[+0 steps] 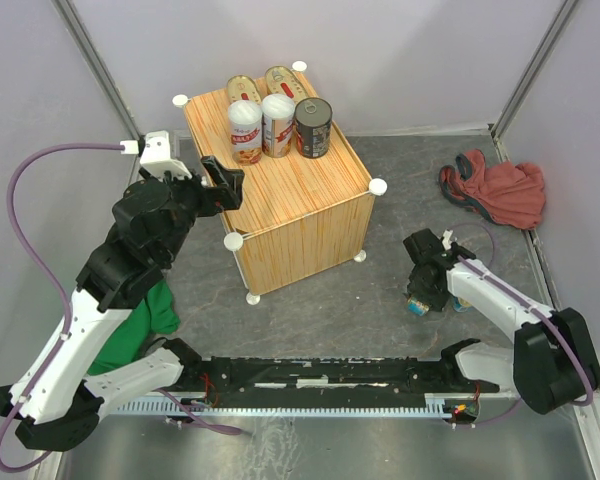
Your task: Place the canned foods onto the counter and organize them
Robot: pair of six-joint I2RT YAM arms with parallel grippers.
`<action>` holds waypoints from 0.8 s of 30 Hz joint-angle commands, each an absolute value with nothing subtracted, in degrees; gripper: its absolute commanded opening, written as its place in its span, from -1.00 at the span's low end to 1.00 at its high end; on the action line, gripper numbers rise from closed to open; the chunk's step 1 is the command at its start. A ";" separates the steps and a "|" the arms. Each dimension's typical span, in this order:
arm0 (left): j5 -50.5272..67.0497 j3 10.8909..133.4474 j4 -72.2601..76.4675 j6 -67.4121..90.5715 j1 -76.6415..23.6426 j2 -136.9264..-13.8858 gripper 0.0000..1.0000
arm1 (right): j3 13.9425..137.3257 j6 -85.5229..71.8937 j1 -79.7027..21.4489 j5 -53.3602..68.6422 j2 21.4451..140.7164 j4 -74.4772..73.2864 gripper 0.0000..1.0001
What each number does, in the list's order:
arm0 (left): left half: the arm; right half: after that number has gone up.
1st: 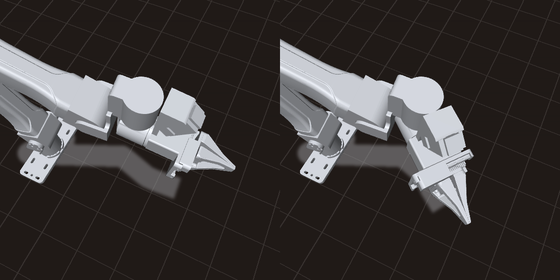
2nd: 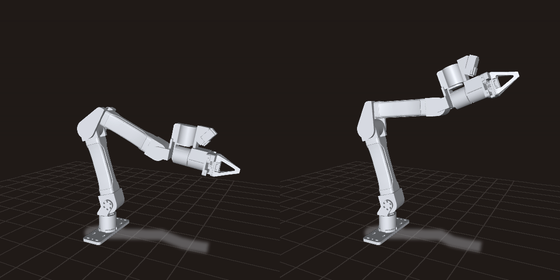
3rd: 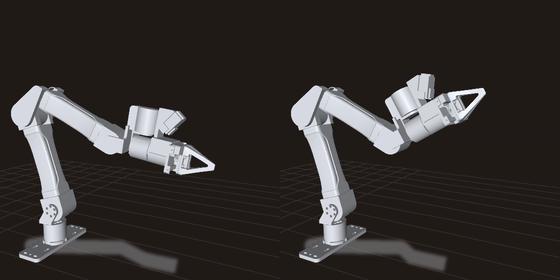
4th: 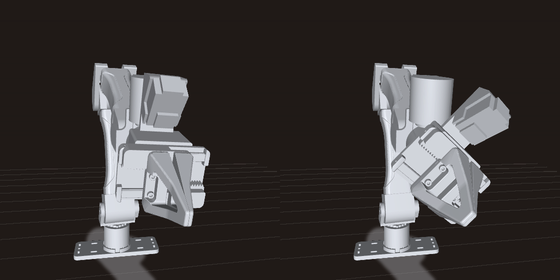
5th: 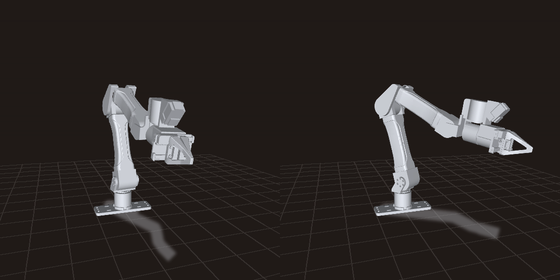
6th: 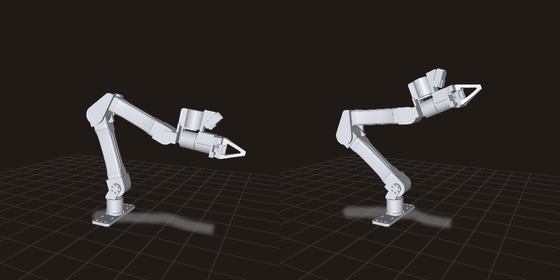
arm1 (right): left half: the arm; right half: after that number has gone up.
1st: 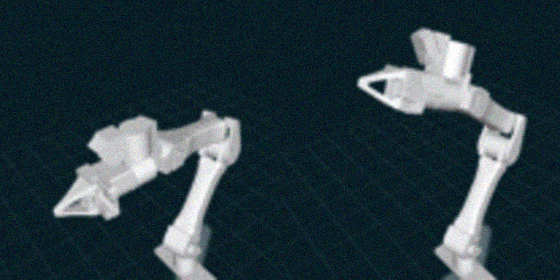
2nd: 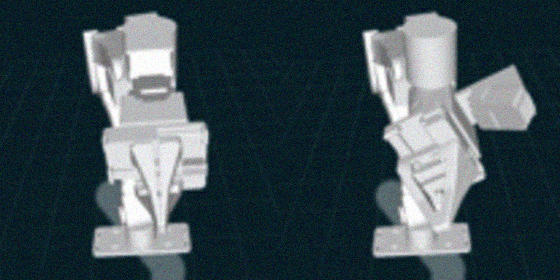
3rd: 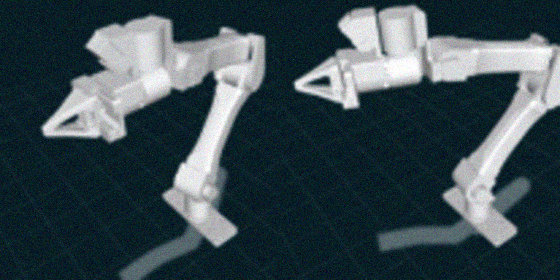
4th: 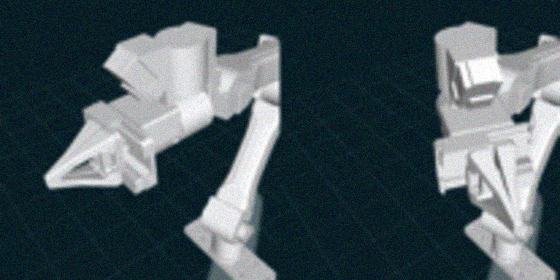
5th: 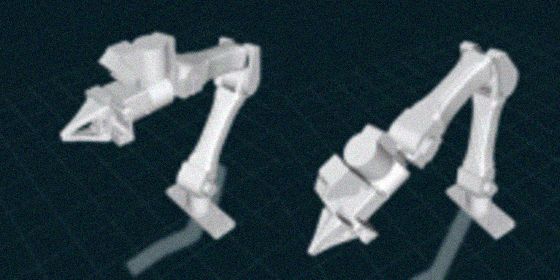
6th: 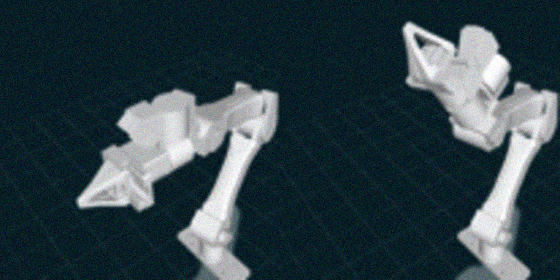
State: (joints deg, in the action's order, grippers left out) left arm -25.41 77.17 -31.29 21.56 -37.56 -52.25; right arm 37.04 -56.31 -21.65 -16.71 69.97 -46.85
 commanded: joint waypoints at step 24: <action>-24.79 78.73 -31.20 23.90 -37.18 -52.10 0.99 | 52.19 -51.28 -22.45 9.11 40.56 -45.17 -0.67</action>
